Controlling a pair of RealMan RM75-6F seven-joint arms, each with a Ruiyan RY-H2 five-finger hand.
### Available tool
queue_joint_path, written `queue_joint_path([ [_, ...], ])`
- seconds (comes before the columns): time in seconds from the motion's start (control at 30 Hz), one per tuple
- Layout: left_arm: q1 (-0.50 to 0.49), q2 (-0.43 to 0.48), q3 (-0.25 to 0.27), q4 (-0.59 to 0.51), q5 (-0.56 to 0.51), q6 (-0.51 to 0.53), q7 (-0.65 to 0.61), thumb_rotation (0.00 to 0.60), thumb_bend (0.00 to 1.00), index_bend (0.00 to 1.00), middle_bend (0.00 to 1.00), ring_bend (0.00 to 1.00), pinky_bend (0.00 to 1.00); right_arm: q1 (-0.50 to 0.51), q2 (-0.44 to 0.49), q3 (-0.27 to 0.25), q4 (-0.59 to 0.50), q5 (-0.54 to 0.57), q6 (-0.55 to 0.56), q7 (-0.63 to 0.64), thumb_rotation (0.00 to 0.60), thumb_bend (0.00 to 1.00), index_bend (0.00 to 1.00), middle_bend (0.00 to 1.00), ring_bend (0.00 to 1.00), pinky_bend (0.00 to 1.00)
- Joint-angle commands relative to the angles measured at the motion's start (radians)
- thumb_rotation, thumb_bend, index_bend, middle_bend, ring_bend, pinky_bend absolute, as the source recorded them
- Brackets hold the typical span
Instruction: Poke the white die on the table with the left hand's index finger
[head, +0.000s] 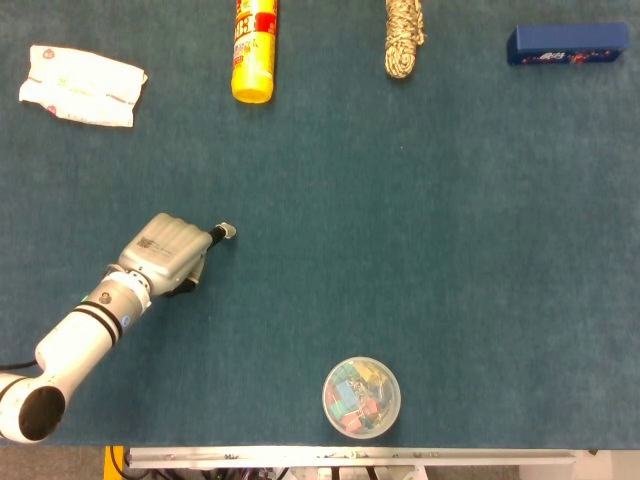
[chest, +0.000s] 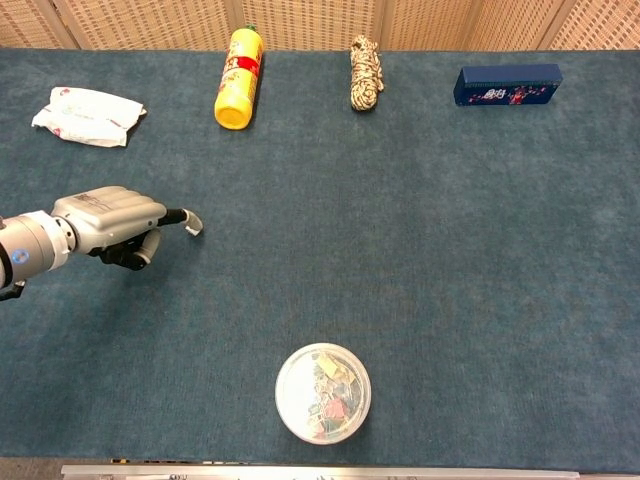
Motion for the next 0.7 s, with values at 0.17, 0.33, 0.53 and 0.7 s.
queue_joint_path([
  [0.17, 0.002, 0.006, -0.002, -0.011, 0.000, 0.008, 0.008, 0.600, 1.00, 0.14, 1.00, 0.93, 0.98, 0.001, -0.001, 0.000, 0.000, 0.000, -0.001, -0.003, 0.600, 0.06, 0.41, 0.41, 0.37, 0.55],
  [0.33, 0.013, 0.017, -0.001, -0.030, 0.016, 0.028, 0.010, 0.600, 1.00, 0.15, 1.00, 0.93, 0.98, -0.001, -0.001, 0.000, 0.000, -0.002, 0.003, 0.001, 0.600, 0.06, 0.41, 0.41, 0.37, 0.55],
  [0.53, 0.071, 0.058, 0.017, -0.085, 0.125, 0.115, -0.014, 0.600, 1.00, 0.14, 1.00, 0.80, 0.93, -0.003, 0.000, 0.000, 0.000, -0.005, 0.009, 0.007, 0.600, 0.06, 0.41, 0.41, 0.37, 0.55],
  [0.7, 0.152, 0.096, 0.046, -0.097, 0.239, 0.243, -0.007, 0.600, 0.98, 0.11, 0.78, 0.60, 0.82, -0.004, -0.002, -0.002, 0.000, -0.007, 0.011, -0.002, 0.600, 0.06, 0.41, 0.41, 0.37, 0.55],
])
